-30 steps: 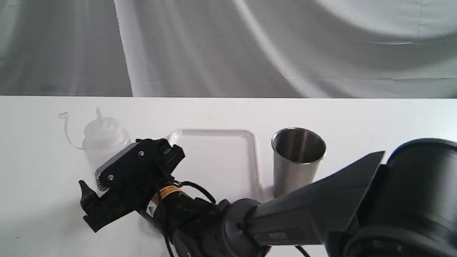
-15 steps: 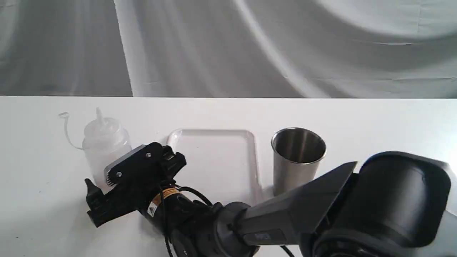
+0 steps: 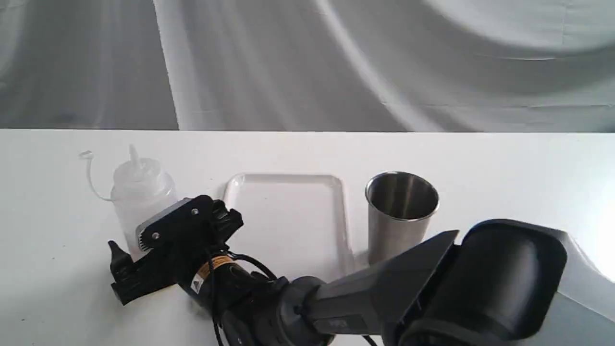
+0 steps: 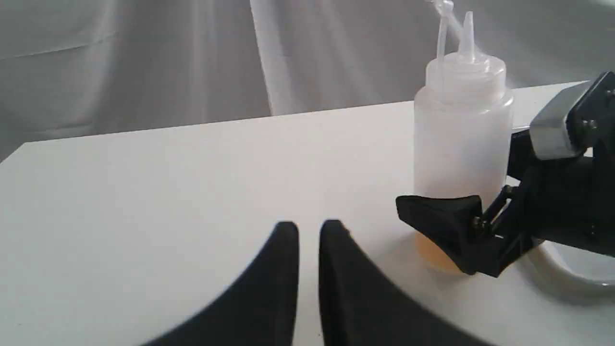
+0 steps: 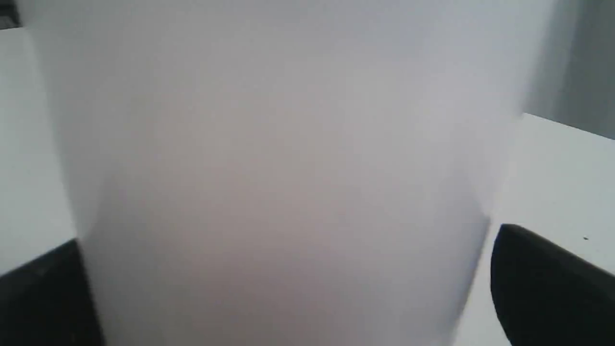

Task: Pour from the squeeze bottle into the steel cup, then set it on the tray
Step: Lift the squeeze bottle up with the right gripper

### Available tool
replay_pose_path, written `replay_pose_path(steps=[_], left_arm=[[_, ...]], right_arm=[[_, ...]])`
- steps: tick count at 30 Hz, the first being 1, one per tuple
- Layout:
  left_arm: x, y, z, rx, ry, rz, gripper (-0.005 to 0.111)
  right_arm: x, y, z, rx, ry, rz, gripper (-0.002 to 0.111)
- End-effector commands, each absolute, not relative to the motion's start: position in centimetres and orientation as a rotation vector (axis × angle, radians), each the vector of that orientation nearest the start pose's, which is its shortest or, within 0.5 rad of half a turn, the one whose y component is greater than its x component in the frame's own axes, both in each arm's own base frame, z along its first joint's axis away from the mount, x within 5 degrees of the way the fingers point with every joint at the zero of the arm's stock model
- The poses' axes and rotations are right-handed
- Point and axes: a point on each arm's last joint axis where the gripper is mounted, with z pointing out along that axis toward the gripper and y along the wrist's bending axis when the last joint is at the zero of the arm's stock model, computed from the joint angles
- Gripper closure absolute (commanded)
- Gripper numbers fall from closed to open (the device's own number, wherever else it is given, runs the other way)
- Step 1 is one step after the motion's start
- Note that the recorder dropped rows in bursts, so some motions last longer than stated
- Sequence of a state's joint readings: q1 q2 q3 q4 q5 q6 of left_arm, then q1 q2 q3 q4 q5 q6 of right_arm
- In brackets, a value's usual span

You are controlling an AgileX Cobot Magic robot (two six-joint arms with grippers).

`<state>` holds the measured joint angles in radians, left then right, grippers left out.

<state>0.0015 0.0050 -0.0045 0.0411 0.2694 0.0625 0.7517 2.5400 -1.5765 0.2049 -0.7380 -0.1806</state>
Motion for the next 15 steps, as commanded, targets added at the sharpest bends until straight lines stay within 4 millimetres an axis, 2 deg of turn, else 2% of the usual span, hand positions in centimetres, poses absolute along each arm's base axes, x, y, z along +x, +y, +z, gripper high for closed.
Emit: replay_pose_path(steps=[1,15], left_arm=[[5.51,0.11,18.94,0.081,1.744,0.085,0.098],[5.51,0.11,18.94,0.081,1.744,0.085,0.098]], right_arm=[[39.24,34.45,5.60,-0.560,1.645,0.416,0.003],[39.59,34.08,5.69,-0.540,1.634,0.428,0.003]])
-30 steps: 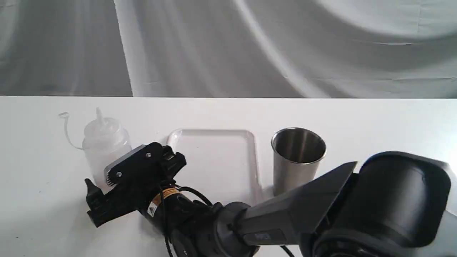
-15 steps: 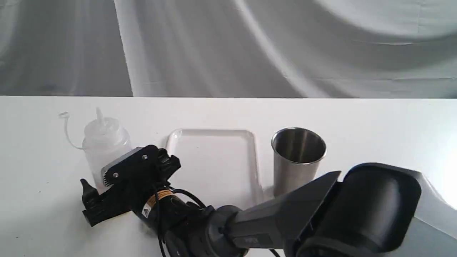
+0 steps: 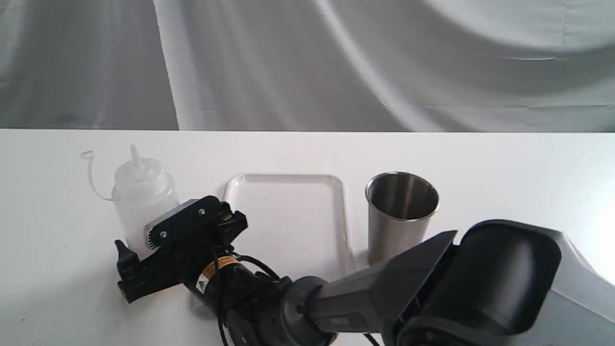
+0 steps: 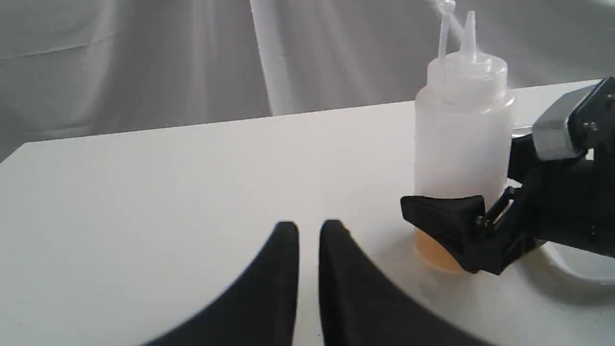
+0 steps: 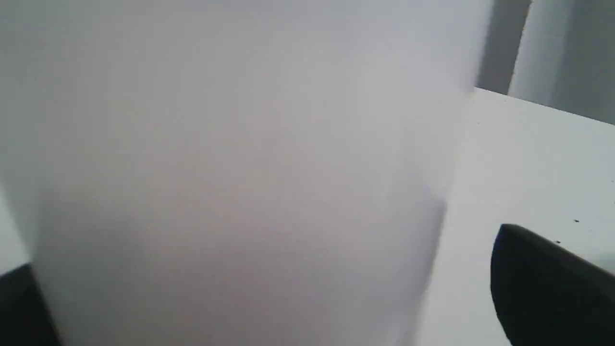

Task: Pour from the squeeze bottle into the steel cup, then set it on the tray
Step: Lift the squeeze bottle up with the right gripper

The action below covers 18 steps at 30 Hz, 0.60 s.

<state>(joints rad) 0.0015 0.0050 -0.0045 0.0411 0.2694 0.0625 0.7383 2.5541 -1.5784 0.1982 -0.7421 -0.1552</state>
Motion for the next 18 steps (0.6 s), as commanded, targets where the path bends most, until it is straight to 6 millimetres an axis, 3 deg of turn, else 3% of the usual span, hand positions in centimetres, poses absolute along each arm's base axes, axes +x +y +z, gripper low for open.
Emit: replay_pose_path(steps=[1,18], left_arm=[[5.5,0.1,18.9,0.081,1.744,0.085,0.098],[5.5,0.1,18.9,0.081,1.744,0.085,0.098]], right_arm=[[39.6,34.1,5.7,-0.543,1.633,0.430,0.003],[40.3,35.3,6.0,-0.596,1.613,0.454,0.003]])
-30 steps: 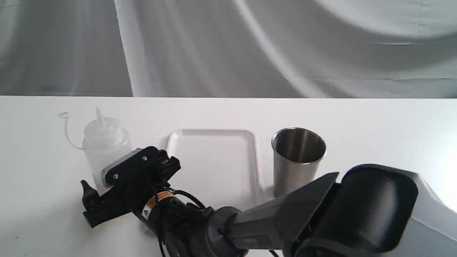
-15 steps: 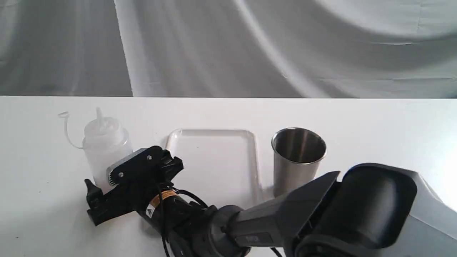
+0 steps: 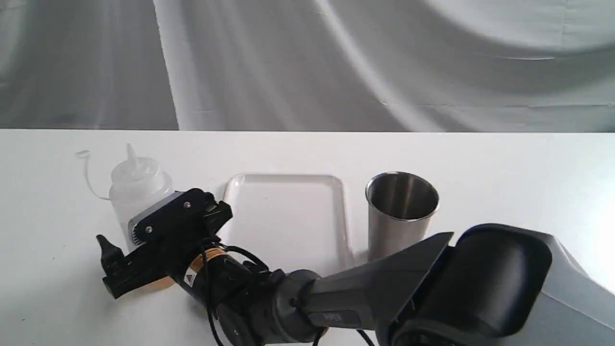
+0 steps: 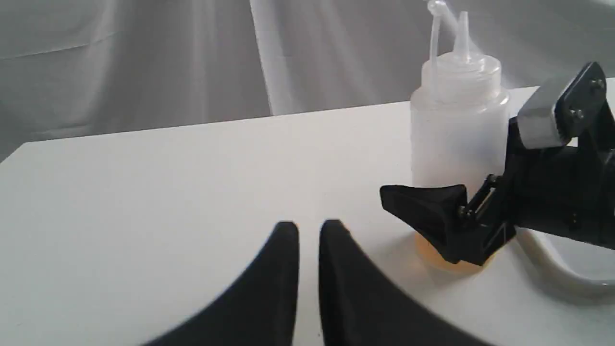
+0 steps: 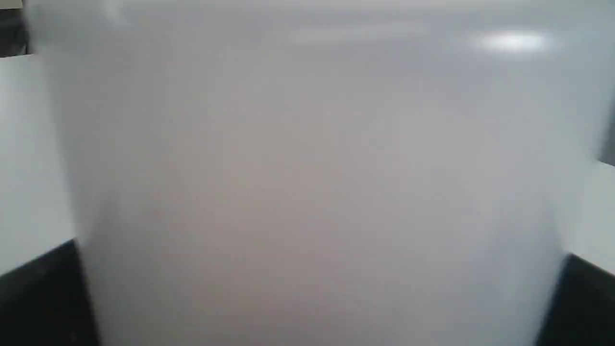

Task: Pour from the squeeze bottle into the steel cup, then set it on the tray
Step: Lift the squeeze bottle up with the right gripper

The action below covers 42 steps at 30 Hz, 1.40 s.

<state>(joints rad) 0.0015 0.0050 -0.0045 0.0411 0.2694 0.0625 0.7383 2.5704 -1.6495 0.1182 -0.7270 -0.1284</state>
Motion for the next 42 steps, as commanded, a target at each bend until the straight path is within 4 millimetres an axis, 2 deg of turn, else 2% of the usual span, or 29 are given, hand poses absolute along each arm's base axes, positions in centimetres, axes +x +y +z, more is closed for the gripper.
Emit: replay_pose_path(steps=[1,7,11,14,22,23,28,36,42], left_arm=[[5.5,0.1,18.9,0.081,1.744,0.085,0.098],[5.5,0.1,18.9,0.081,1.744,0.085,0.098],[5.5,0.1,18.9,0.081,1.744,0.085,0.098],[5.5,0.1,18.9,0.081,1.744,0.085,0.098],[5.5,0.1,18.9,0.081,1.744,0.085,0.098],[5.5,0.1,18.9,0.081,1.744,0.085,0.098],[5.5,0.1,18.9,0.081,1.744,0.085,0.098],[5.5,0.1,18.9,0.081,1.744,0.085,0.098],[5.5,0.1,18.9,0.081,1.744,0.085,0.098]], right_arm=[[40.3,35.3,5.9,-0.597,1.616,0.454,0.003],[40.3,35.2,5.9,-0.596,1.616,0.452,0.004],[40.3,35.2,5.9,-0.596,1.616,0.452,0.012],[40.3,35.2,5.9,-0.610,1.610,0.438,0.030],[40.3,35.2,5.8,-0.648,1.613,0.409,0.104],[40.3,35.2,5.8,-0.648,1.615,0.409,0.108],[40.3,35.5,7.4,-0.669,1.582,0.396,0.108],[40.0,36.1,14.2,-0.666,1.492,0.408,0.108],[39.0,35.3,18.8,-0.672,1.422,0.385,0.108]])
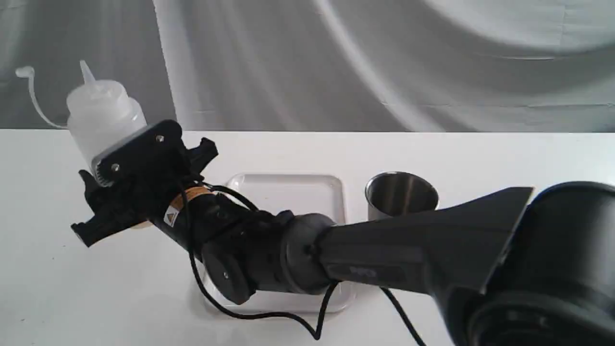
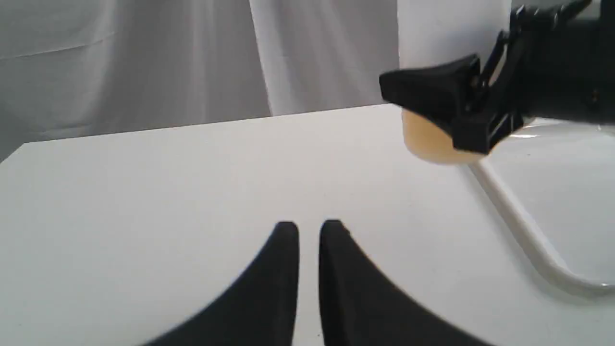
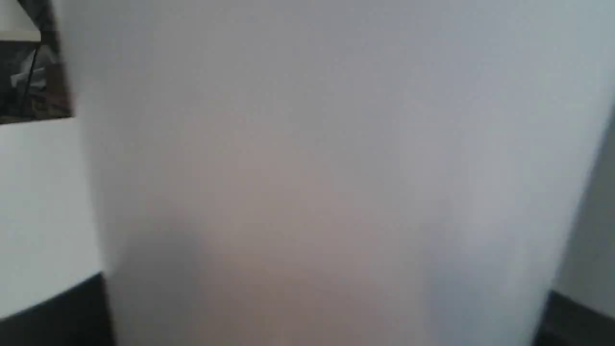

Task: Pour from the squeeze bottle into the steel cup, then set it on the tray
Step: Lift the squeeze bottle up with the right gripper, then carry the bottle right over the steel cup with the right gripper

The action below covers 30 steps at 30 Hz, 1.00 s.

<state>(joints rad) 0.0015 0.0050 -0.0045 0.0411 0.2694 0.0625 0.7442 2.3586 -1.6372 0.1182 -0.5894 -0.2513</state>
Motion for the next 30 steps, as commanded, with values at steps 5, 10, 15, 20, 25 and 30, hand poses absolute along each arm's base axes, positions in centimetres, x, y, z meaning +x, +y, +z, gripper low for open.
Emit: replay_pose_path(steps=[5,10,15,20,25,30], left_arm=[[5.5,0.1,18.9,0.081,1.744,0.085,0.098],[5.5,0.1,18.9,0.081,1.744,0.085,0.098],[5.5,0.1,18.9,0.081,1.744,0.085,0.098],[5.5,0.1,18.9,0.081,1.744,0.085,0.098],[5.5,0.1,18.9,0.081,1.744,0.085,0.098],[5.5,0.1,18.9,0.081,1.744,0.085,0.098]], right_arm=[[37.6,34.0,22.6,-0.657,1.382,0.387,0.108],[35.4,32.1,26.5,-0.669,1.327,0.358,0.108],[32.4,30.5,29.9,-0.694,1.268,0.337,0.108],[29.6,27.9,32.6,-0.682,1.233,0.330,0.108],[27.5,25.3,34.2,-0.671,1.253,0.274,0.108],[25.4,22.9,35.4,-0.706,1.277,0.220,0.108]])
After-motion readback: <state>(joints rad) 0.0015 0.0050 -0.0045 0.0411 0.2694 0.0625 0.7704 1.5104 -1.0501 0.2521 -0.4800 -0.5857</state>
